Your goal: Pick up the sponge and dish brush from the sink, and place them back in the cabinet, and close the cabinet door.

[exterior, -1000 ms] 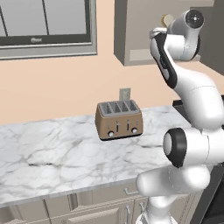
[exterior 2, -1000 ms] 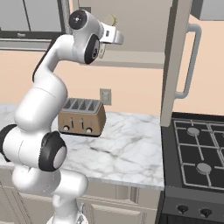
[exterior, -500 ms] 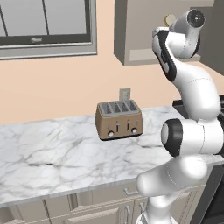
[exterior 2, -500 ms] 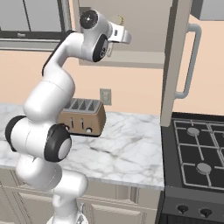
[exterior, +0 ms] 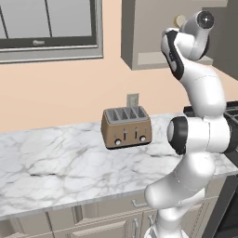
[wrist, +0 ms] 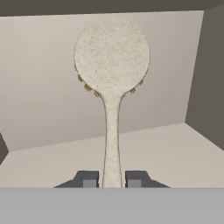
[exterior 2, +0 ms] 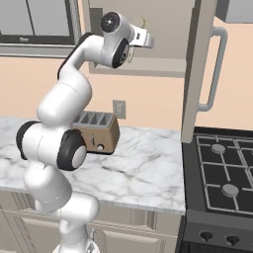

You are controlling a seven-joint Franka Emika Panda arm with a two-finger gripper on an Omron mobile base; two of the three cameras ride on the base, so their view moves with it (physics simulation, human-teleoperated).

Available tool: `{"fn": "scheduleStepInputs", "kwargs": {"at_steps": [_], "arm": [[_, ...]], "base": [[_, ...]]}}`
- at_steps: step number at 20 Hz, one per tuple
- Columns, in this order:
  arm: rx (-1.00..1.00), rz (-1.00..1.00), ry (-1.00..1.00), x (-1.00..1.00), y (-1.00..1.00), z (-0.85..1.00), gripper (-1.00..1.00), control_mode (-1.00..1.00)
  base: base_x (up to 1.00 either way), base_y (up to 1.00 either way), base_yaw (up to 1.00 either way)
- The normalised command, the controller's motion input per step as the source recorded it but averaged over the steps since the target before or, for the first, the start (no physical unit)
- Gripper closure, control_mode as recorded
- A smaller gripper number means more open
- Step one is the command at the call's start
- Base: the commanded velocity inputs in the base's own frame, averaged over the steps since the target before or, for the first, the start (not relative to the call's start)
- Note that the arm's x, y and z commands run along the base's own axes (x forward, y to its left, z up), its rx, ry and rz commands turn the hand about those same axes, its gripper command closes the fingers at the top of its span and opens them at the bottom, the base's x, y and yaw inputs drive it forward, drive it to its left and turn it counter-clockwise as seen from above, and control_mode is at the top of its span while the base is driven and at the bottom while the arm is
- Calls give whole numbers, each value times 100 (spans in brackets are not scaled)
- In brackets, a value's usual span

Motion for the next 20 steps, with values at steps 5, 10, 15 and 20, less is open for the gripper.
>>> {"fn": "scheduleStepInputs", "kwargs": {"at_steps": [5, 10, 15, 20], "arm": [[0, 0, 0, 33, -18, -2, 100, -100], [0, 0, 0, 32, -16, -6, 100, -100], [0, 0, 0, 28, -14, -5, 100, -100], [0, 0, 0, 22, -11, -5, 100, -100]], "base": [[0, 0, 0], [0, 0, 0], [0, 0, 0], [0, 0, 0]]}}
